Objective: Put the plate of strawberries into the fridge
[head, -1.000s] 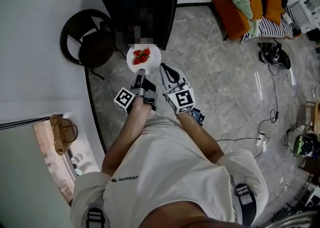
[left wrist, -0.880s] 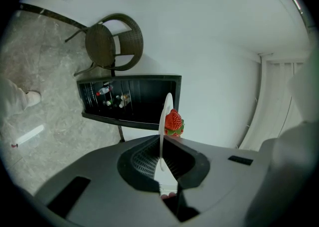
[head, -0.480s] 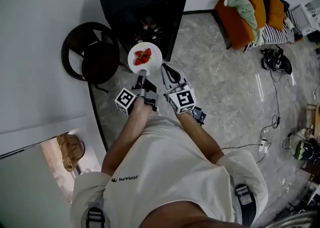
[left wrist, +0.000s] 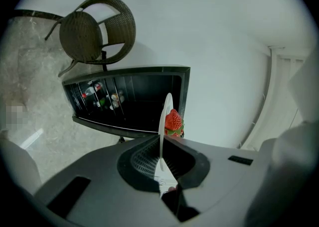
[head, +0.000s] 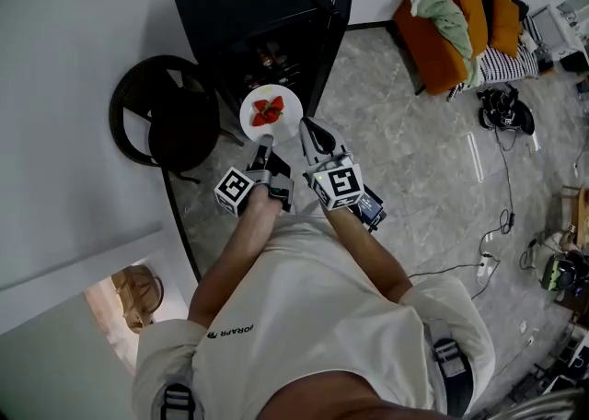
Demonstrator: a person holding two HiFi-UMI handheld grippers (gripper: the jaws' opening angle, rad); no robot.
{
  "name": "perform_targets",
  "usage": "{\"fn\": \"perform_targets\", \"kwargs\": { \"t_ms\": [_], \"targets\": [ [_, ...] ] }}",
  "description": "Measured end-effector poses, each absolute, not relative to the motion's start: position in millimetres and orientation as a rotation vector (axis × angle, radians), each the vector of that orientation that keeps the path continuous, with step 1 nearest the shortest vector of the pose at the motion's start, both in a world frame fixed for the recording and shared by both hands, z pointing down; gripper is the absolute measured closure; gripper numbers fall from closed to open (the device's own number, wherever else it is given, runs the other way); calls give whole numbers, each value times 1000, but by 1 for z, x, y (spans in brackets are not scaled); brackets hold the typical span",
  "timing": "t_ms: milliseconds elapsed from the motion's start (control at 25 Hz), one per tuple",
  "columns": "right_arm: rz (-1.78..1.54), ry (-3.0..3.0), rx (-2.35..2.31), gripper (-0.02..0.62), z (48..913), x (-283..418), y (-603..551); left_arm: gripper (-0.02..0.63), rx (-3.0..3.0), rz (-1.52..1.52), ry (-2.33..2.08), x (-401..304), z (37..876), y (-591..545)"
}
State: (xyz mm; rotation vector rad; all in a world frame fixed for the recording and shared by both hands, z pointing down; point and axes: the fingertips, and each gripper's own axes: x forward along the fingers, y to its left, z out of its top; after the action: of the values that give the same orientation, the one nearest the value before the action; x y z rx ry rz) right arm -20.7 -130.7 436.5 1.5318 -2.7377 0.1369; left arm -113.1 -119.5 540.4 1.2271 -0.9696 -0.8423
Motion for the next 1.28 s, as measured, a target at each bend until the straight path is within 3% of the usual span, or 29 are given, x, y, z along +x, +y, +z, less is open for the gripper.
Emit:
{"fn": "perform_targets", "kwargs": {
  "t_ms": [1280],
  "targets": [
    [191,-2711,1517,583,490,-1,-207,595,1179,-905,-970,-102,580,-183]
  ]
}}
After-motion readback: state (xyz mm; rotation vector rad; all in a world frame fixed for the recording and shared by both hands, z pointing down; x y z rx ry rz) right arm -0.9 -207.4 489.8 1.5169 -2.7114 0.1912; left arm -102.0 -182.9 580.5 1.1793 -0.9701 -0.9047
